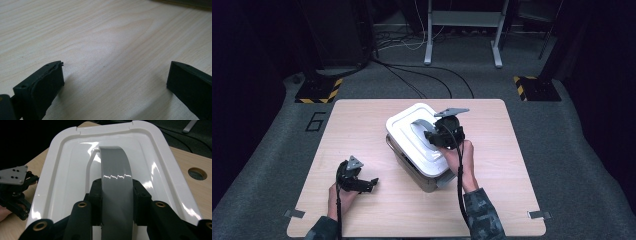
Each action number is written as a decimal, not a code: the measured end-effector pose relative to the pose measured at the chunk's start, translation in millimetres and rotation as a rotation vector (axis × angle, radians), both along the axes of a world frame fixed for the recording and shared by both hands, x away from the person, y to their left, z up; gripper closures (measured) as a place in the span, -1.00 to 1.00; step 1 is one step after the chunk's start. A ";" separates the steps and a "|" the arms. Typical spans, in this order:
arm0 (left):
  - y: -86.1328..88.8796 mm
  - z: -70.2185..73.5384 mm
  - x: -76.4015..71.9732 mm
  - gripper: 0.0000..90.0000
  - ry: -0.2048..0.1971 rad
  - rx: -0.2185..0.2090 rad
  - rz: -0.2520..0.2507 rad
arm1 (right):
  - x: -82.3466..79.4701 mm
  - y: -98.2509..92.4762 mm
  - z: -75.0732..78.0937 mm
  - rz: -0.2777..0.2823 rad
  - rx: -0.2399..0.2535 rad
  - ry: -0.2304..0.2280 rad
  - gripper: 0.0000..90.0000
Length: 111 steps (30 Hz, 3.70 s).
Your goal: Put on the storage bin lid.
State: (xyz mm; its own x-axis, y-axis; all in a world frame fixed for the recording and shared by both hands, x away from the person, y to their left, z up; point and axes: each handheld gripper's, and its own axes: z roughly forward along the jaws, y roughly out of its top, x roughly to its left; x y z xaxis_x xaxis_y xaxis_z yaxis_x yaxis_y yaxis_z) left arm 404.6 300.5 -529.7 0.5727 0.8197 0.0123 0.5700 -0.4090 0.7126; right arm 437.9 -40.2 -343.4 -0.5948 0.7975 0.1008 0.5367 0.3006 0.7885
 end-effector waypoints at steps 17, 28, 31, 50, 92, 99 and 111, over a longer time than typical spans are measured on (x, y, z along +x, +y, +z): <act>0.0 0.0 0.0 -0.99 0.003 -0.003 0.000 | 3.9 12.2 -27.9 -0.006 -0.034 0.063 0.48; -0.1 -0.1 -0.1 -0.99 0.003 -0.004 0.002 | 3.8 18.2 -40.6 -0.002 -0.073 0.064 0.48; -0.4 -0.1 -0.2 -0.99 0.003 -0.009 0.005 | 3.0 17.8 -41.2 0.000 -0.071 0.061 0.48; -0.4 -0.1 -0.2 -0.99 0.004 -0.009 0.005 | 5.6 5.9 -23.7 0.025 -0.048 0.028 -0.59; -0.4 -0.1 -0.2 -0.99 0.003 -0.008 0.005 | 8.5 -119.1 -18.2 -0.241 -0.014 -0.018 -1.00; -0.5 0.0 -0.2 -0.99 0.004 -0.008 0.005 | 8.7 -141.5 -39.0 -0.296 -0.013 0.012 -1.00; -0.5 -0.2 -0.2 -0.99 0.005 -0.010 0.005 | 12.0 -167.4 -91.3 -0.377 -0.085 0.092 -1.00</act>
State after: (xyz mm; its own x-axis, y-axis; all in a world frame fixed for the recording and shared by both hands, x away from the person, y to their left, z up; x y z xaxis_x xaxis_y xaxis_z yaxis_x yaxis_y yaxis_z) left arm 404.4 300.0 -529.9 0.5683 0.8229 0.0015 0.5755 -0.3987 0.7140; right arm 449.9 -207.6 -434.7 -0.2504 0.9660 0.0637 0.6889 0.1315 0.7129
